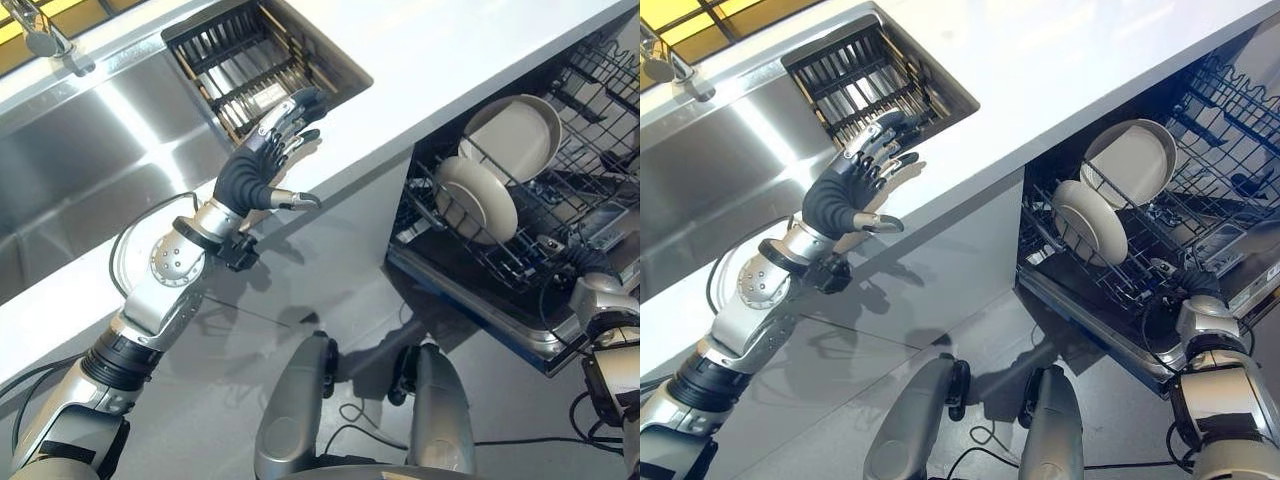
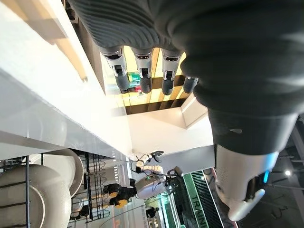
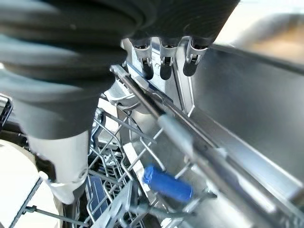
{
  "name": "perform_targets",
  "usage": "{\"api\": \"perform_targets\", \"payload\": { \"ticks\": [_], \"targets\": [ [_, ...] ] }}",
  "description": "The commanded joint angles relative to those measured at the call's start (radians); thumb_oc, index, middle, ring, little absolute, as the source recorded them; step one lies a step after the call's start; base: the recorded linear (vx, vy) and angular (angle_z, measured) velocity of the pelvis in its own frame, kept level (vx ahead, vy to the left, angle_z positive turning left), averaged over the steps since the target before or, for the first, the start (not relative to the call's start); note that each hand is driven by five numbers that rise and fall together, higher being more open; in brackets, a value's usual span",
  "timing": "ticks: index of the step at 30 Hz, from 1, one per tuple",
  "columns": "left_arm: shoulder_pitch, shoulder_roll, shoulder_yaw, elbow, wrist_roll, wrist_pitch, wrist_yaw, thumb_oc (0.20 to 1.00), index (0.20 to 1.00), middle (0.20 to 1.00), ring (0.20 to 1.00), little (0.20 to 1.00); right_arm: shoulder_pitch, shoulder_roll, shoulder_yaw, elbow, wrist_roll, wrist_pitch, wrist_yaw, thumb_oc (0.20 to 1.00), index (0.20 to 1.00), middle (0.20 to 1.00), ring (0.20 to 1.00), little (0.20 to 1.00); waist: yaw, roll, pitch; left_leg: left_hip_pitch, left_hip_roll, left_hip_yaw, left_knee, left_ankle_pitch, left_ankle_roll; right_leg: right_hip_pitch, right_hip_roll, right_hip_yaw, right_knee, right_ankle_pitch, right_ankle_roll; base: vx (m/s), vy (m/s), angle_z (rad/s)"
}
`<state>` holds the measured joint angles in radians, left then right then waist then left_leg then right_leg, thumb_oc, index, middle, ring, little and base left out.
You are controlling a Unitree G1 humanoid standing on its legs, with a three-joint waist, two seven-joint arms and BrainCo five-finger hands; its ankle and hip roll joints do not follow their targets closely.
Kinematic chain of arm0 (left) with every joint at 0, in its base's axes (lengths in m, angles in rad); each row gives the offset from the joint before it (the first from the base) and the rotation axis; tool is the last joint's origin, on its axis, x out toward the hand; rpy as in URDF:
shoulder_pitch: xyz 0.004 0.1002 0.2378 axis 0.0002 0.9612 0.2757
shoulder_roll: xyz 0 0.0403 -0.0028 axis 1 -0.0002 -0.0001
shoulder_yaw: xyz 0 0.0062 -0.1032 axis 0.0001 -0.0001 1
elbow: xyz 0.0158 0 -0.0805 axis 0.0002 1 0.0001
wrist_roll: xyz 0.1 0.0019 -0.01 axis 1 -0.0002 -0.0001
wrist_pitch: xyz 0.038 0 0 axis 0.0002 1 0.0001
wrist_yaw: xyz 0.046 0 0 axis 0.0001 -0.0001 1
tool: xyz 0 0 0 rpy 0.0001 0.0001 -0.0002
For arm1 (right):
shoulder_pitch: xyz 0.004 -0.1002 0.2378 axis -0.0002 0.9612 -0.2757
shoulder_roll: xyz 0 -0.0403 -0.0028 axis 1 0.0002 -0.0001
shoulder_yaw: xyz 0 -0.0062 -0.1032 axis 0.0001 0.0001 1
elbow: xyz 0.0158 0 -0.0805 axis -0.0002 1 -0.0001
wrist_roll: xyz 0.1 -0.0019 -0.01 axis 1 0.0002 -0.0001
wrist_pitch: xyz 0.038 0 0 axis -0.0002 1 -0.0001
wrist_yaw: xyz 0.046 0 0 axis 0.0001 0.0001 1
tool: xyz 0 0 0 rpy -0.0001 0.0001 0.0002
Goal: Pick up plates and place into dishwasher.
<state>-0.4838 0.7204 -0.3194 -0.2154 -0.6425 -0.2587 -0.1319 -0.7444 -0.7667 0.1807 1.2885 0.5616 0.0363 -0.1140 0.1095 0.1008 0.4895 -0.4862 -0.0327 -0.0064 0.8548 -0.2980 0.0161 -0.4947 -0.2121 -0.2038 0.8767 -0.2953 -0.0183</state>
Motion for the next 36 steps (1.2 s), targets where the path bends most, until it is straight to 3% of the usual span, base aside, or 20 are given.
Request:
{"api": "perform_targets", "payload": {
  "ticks": [1, 11, 24, 25, 32, 33, 36],
  "targets": [
    [0.12, -0.007, -0.049, 0.052, -0.01, 0.052, -0.008, 1.0, 1.0, 1.0, 1.0, 1.0, -0.19, 0.002, 0.055, -0.1, -0.06, -0.109, 0.006, 1.0, 1.0, 1.0, 1.0, 1.0, 0.042, 0.004, 0.03, -0.004, -0.053, 0.034, -0.061, 0.001, 0.078, 0.014, 0.04, -0.027, 0.022, 0.0, -0.045, 0.0, 0.0, 0.0],
    [0.112, 0.051, -0.019, 0.057, -0.07, 0.065, -0.034, 1.0, 1.0, 1.0, 1.0, 1.0, -0.406, -0.057, 0.151, -0.097, -0.085, -0.025, -0.013, 1.0, 1.0, 1.0, 1.0, 1.0, 0.077, 0.021, 0.03, -0.036, -0.069, 0.019, -0.062, 0.017, 0.072, -0.011, 0.02, -0.049, 0.037, -0.007, -0.047, 0.02, -0.006, 0.03],
    [0.109, 0.112, 0.047, 0.037, -0.139, 0.044, -0.039, 1.0, 1.0, 1.0, 1.0, 1.0, -0.557, -0.099, 0.187, -0.071, 0.004, 0.023, -0.032, 1.0, 1.0, 1.0, 1.0, 1.0, 0.124, 0.043, 0.03, -0.073, -0.099, -0.007, -0.096, 0.06, 0.069, -0.042, 0.004, -0.077, 0.056, -0.016, -0.053, 0.03, -0.025, 0.12],
    [0.112, 0.111, 0.053, 0.041, -0.142, 0.044, -0.046, 1.0, 1.0, 1.0, 1.0, 1.0, -0.566, -0.102, 0.187, -0.069, 0.006, 0.026, -0.03, 1.0, 1.0, 1.0, 1.0, 1.0, 0.126, 0.04, 0.03, -0.068, -0.104, -0.011, -0.079, 0.029, 0.067, -0.036, 0.006, -0.067, 0.069, -0.042, -0.043, 0.08, -0.049, 0.12],
    [0.143, 0.097, 0.058, 0.039, -0.116, 0.031, -0.108, 1.0, 1.0, 1.0, 1.0, 1.0, -0.529, -0.109, 0.186, -0.072, -0.028, 0.051, -0.036, 1.0, 1.0, 1.0, 1.0, 1.0, 0.125, 0.025, 0.025, -0.063, -0.097, -0.007, -0.067, 0.019, 0.069, -0.028, 0.008, -0.07, 0.063, -0.037, -0.041, -0.02, -0.001, 0.12],
    [0.146, 0.098, 0.058, 0.037, -0.114, 0.027, -0.109, 1.0, 1.0, 1.0, 1.0, 1.0, -0.515, -0.107, 0.183, -0.078, -0.018, 0.047, -0.043, 1.0, 1.0, 1.0, 1.0, 1.0, 0.123, 0.024, 0.025, -0.063, -0.09, 0.001, -0.086, 0.047, 0.074, -0.029, 0.009, -0.08, 0.044, -0.01, -0.053, -0.11, 0.069, -0.07],
    [0.142, 0.088, 0.047, 0.045, -0.109, 0.007, -0.111, 1.0, 1.0, 1.0, 1.0, 1.0, -0.442, -0.106, 0.141, -0.085, -0.048, 0.015, -0.062, 1.0, 1.0, 1.0, 1.0, 1.0, 0.105, 0.014, 0.021, -0.042, -0.079, 0.009, -0.078, 0.033, 0.074, -0.002, 0.015, -0.071, 0.032, -0.009, -0.051, -0.05, 0.088, -0.08]
  ]
}}
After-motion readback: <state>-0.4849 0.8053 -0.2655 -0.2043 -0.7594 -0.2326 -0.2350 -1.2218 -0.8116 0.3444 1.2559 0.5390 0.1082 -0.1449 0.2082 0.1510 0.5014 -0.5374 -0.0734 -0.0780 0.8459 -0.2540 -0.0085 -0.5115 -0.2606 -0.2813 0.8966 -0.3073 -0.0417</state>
